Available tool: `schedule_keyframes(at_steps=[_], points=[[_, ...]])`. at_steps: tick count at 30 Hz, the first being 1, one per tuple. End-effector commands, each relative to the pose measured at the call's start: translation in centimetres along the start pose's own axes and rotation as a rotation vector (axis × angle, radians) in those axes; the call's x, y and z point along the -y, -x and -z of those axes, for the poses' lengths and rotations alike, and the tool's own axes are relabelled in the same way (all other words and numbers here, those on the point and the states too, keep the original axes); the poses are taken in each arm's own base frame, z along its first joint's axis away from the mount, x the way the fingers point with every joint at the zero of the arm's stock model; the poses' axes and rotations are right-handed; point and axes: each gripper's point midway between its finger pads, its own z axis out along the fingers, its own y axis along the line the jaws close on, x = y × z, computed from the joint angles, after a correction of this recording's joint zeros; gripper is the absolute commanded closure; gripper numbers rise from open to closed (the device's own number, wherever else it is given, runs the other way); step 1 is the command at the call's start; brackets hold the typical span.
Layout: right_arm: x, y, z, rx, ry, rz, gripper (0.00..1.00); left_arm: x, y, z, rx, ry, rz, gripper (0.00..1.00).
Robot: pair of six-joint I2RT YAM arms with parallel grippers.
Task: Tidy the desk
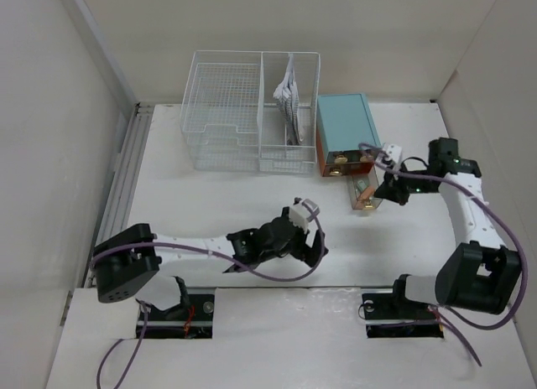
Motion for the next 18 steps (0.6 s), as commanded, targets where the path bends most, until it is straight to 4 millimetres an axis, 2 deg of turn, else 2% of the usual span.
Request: schedule_keyframes(at_steps=[1,2,3,5,6,7,9,15,16,18], points=[[-0.5,-0.3,-1.7,-0.115,-0.022,0.124,1.00,0.8,2.7,2.9,0.167,0.053,0.142,0.14],[-0.5,-1.5,-2.3,-0.151,-0.041,0.141,1.00,0.1,1.6,3.3,0.164,0.087,0.151,0.14],[0.8,-2.1,-2.9,-0.207,-0.094,0.207,1.00,0.1,1.4,3.8,0.172,0.091,0.163,0.13],[1.1,-3.5,-3.7,-0.265,-0.131,0.225,1.00,0.7,1.3,5.1,0.194,0.073,0.193,0.13],[1.9,-3.9,-3.9,-0.297,-0.163,0.248,1.00,0.4,0.5,5.5,0.187,0.077,0.197,0.13],[2.0,-4.1,-4.5,-0.311,-0.164,0.249,1.00,0.3,1.0,6.1,0.211,0.075,0.204,0.13],[2.3,-5.1,-5.1,-0.346,-0.158,0.215,1.00,0.6,-0.2,7.0,0.204,0.061,0.231,0.13],[5.1,-5.3,-7.0,-0.389,-0.307,0.195,1.00,0.0,-0.7,9.4,0.253,0.055,0.316,0.13],[5.4,-5.8,-7.6,-0.405,-0.321,0.178,1.00,-0.3,-0.7,9.5,0.260,0.063,0.318,0.13],[7.3,-4.5,-8.1,-0.389,-0.429,0.193,1.00,-0.3,-1.0,9.8,0.263,0.059,0.343,0.13]])
